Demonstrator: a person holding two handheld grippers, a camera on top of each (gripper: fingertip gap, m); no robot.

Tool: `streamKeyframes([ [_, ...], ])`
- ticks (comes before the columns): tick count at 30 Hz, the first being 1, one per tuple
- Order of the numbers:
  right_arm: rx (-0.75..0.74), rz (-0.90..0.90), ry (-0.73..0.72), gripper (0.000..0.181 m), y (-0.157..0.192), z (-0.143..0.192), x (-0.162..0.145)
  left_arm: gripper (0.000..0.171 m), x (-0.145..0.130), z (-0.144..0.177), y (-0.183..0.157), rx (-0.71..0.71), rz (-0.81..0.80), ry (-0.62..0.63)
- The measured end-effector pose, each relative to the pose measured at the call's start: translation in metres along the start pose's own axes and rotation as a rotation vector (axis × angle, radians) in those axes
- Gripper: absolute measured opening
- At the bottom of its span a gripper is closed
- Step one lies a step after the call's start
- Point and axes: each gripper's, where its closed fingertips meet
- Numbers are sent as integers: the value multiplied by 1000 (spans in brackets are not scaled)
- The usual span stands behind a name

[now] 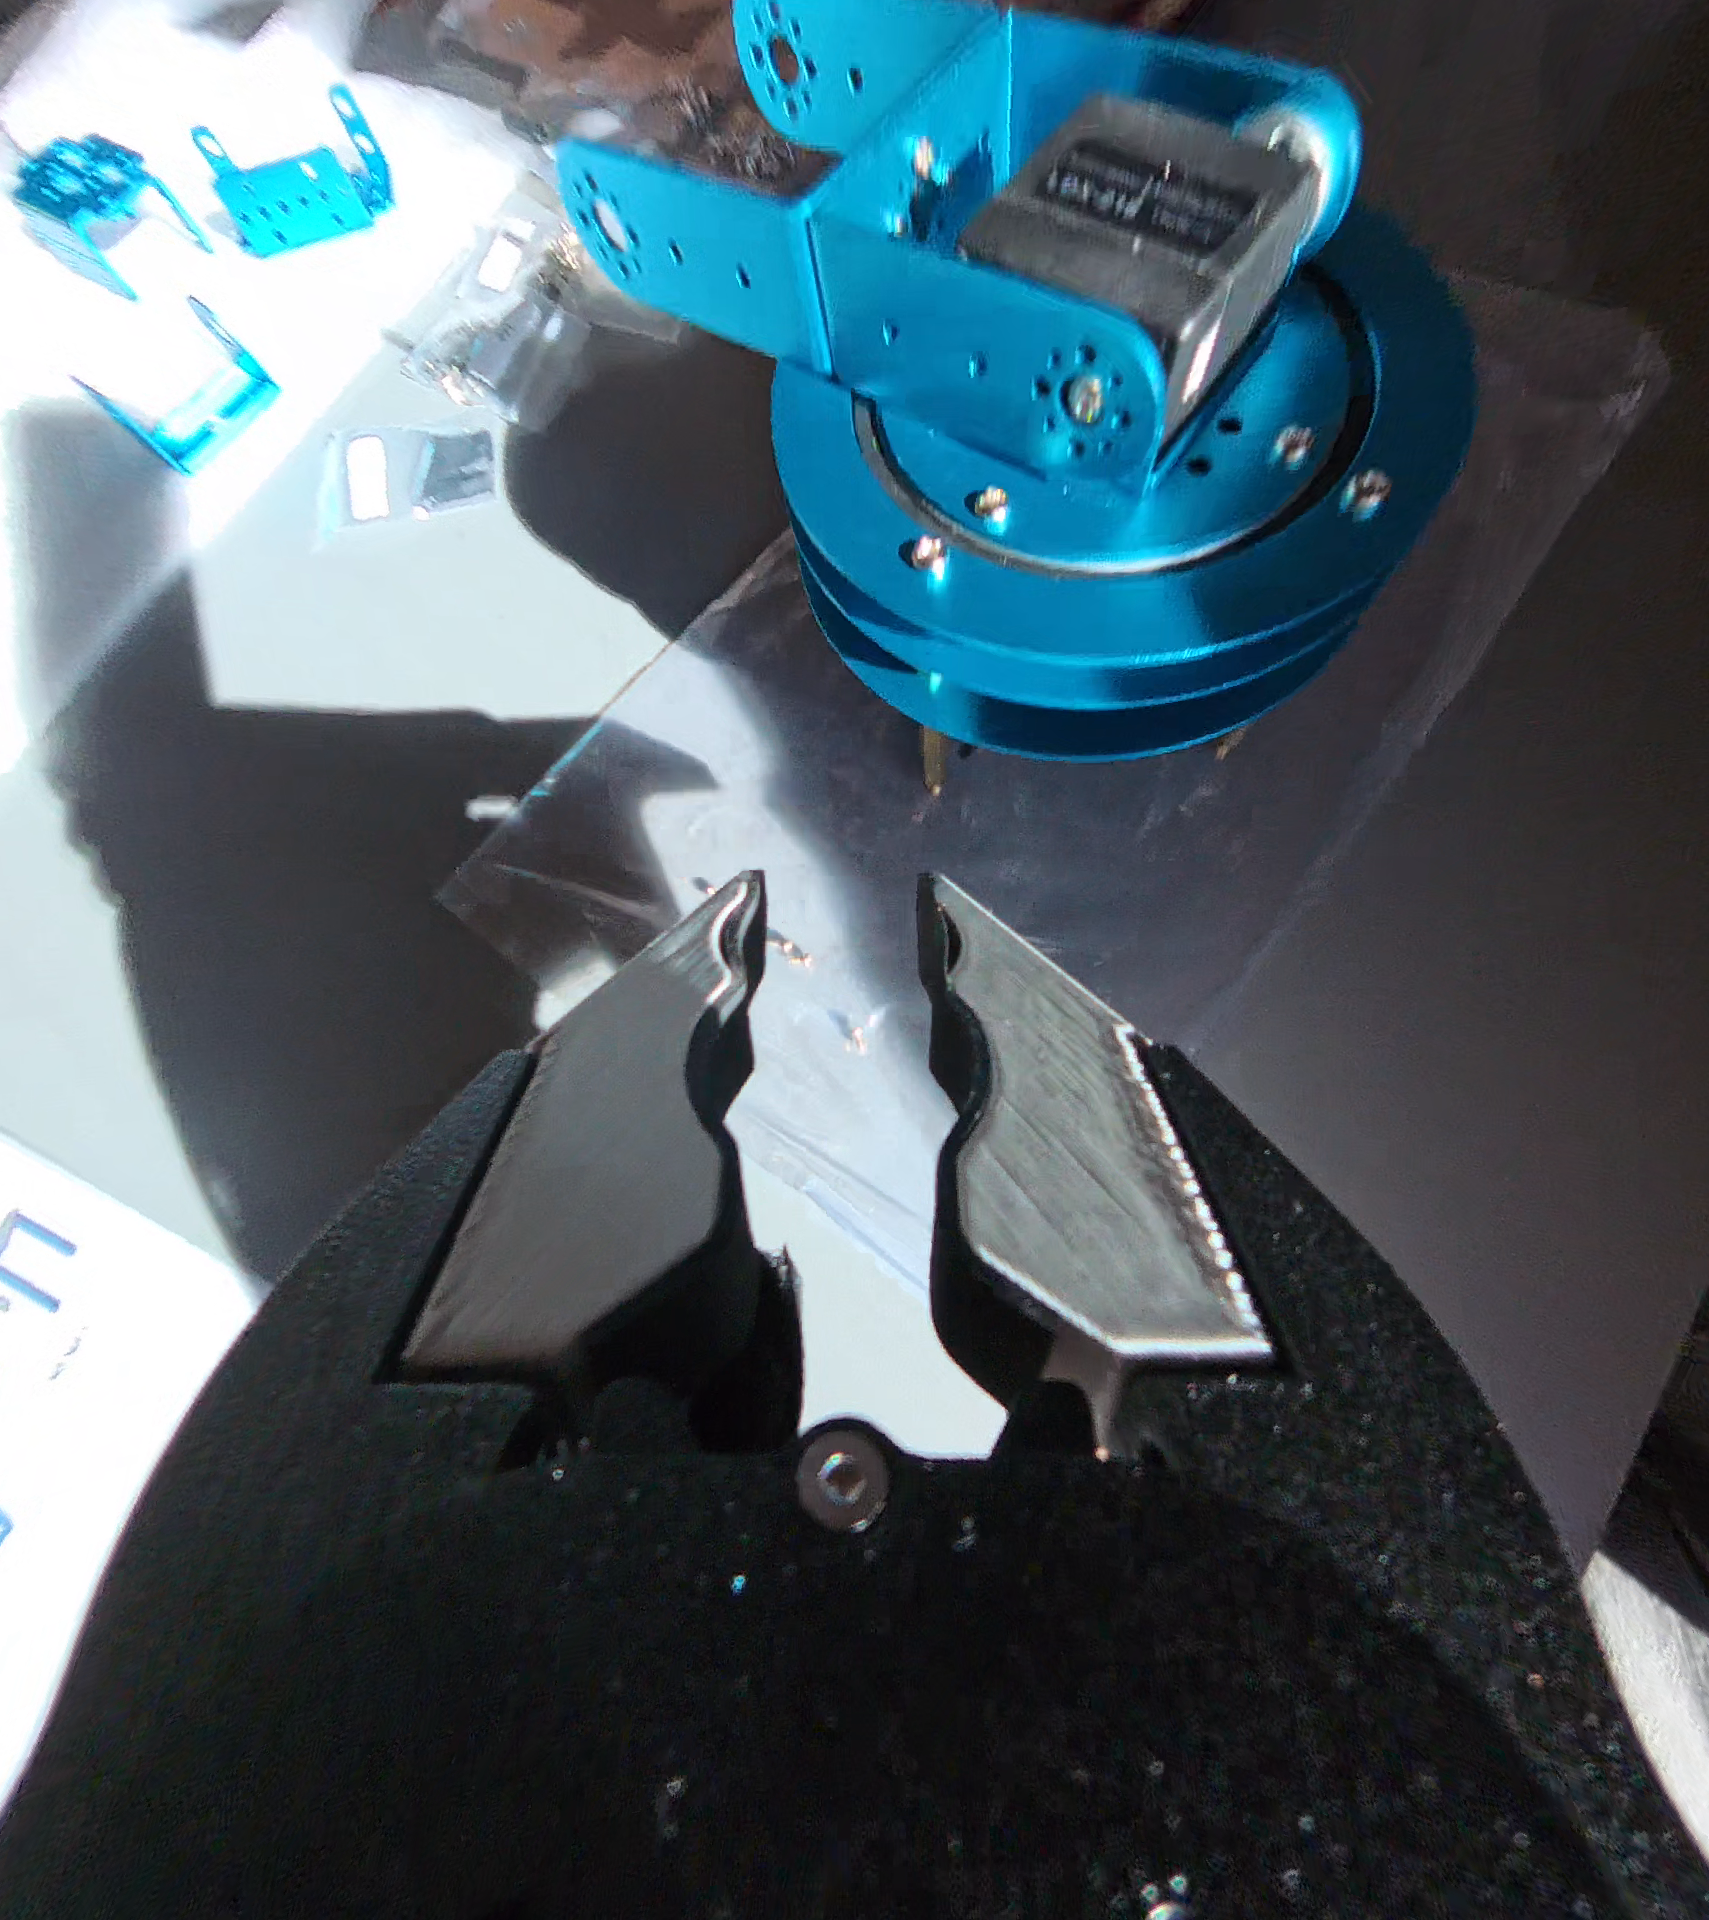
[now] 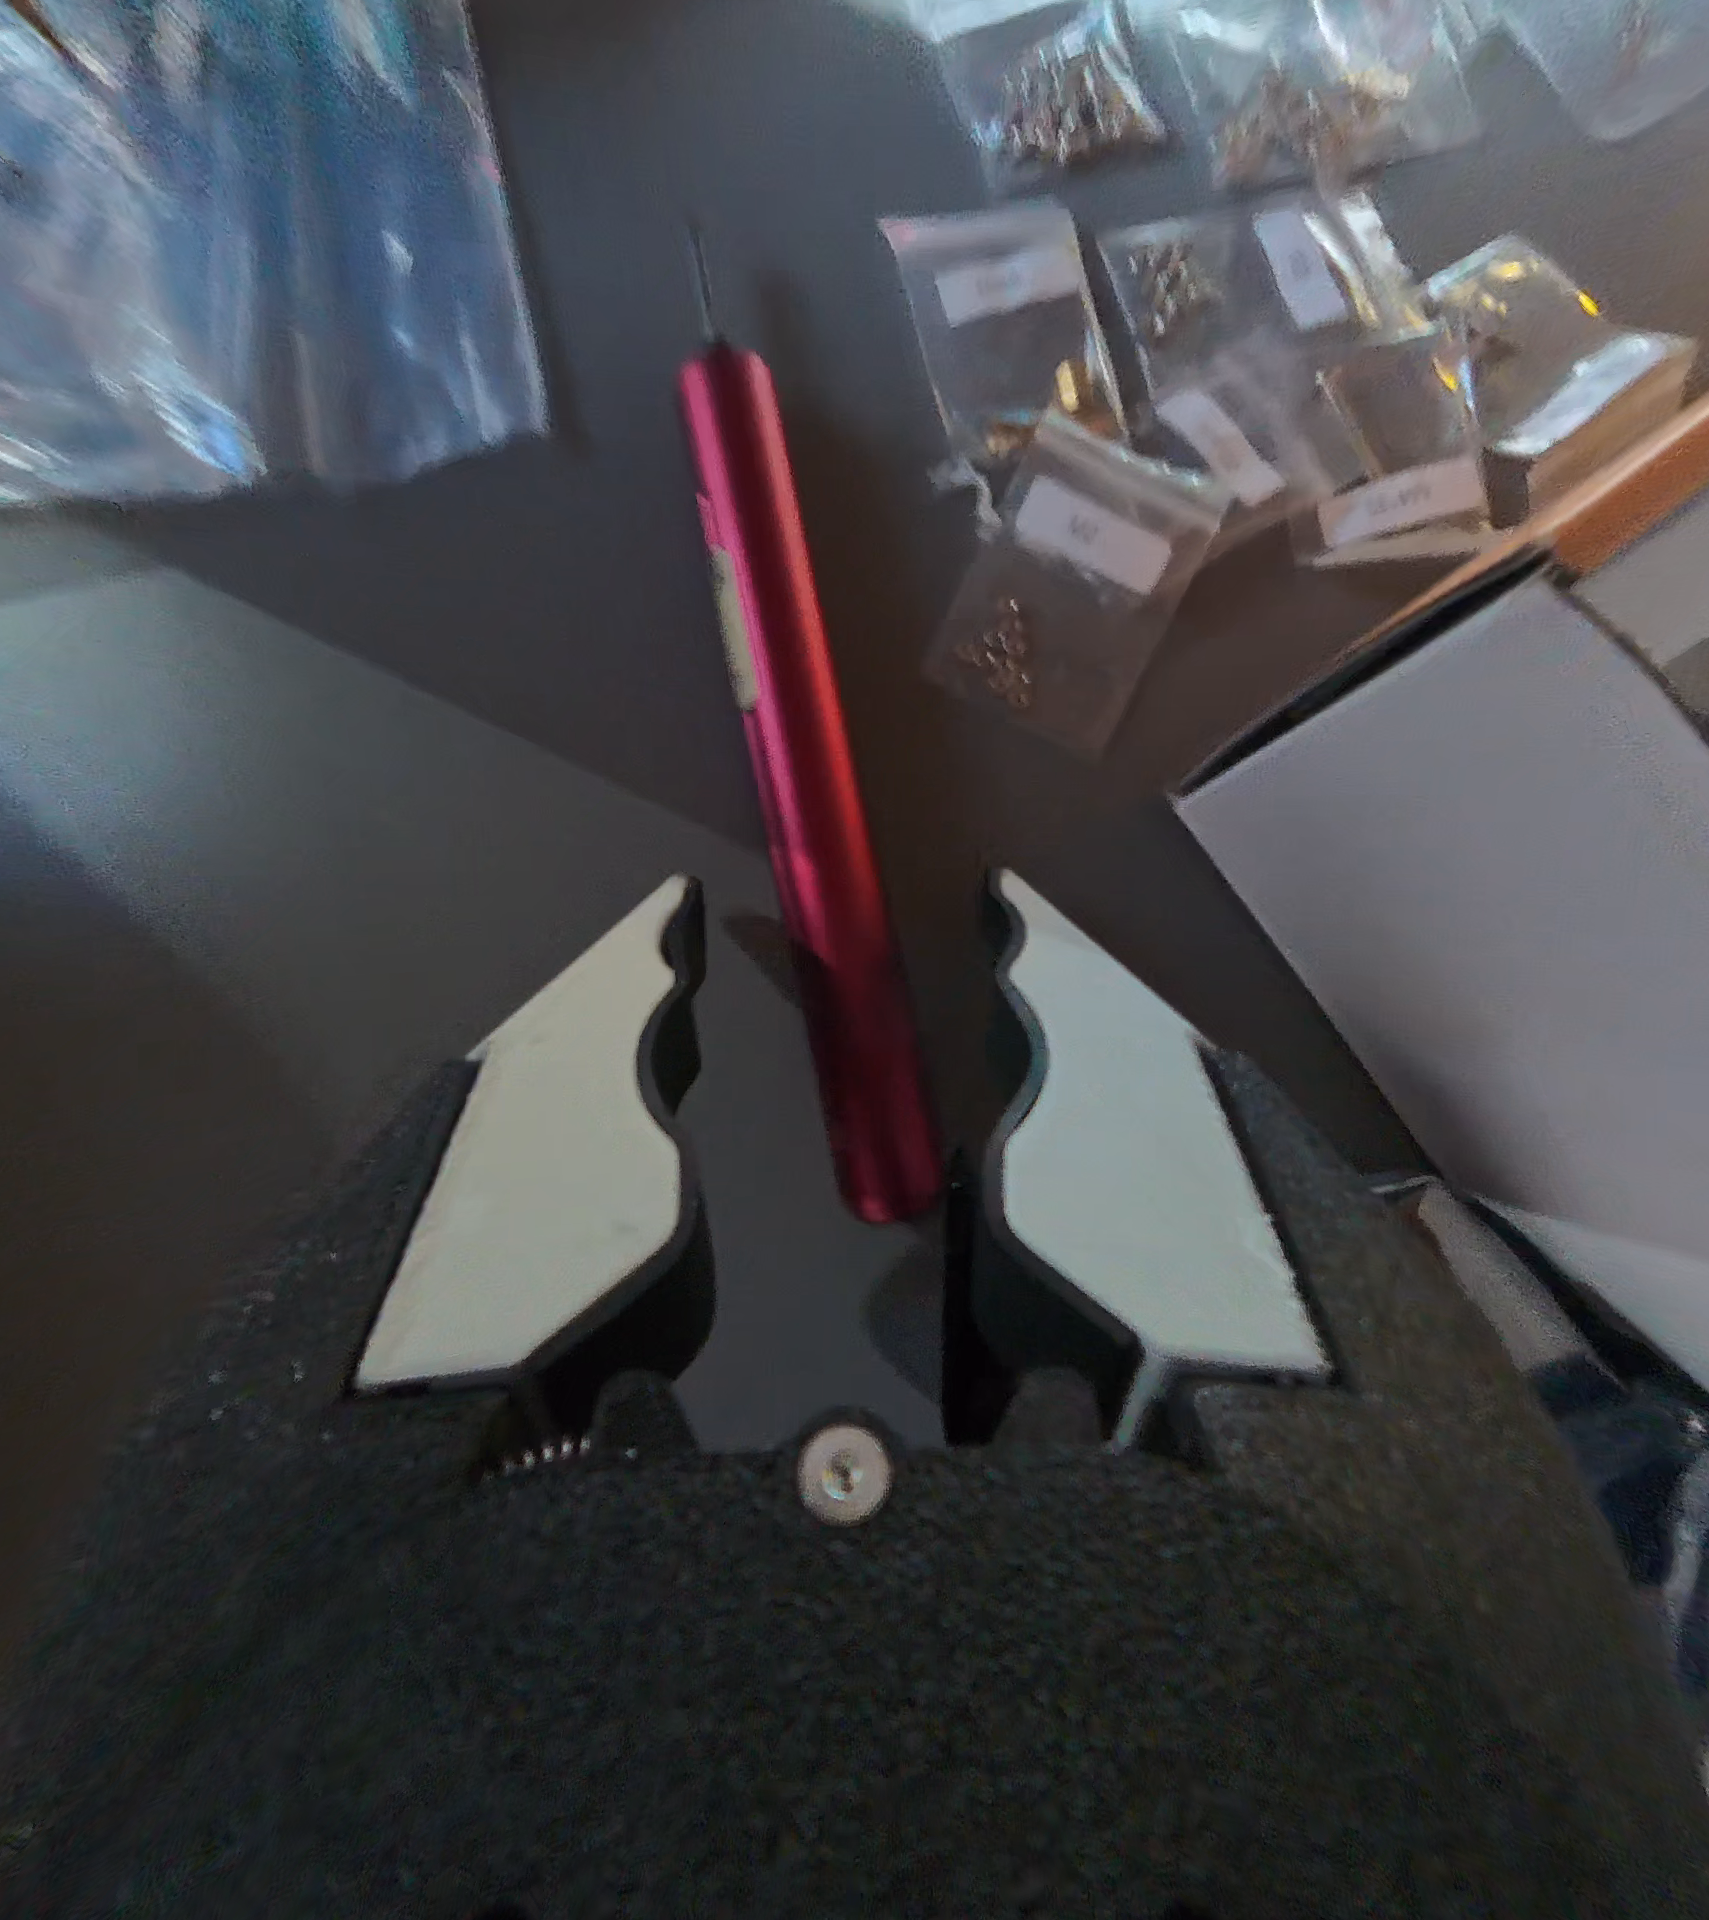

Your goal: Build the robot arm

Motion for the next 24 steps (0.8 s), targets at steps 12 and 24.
streamKeyframes([
  [12, 100, 22, -18, 19, 34, 2, 5, 45, 155, -12, -121, 571, -475, -224],
  [24, 202, 120, -229, 19, 118, 76, 50, 63, 198, -140, -135, 831, -931, 133],
])
Point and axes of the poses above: each gripper's, where its closed fingertips meet, z back along the fingers, x out of its top, y = z × x across the jaws, and after that the axes turned 5 degrees about -z, right-handed
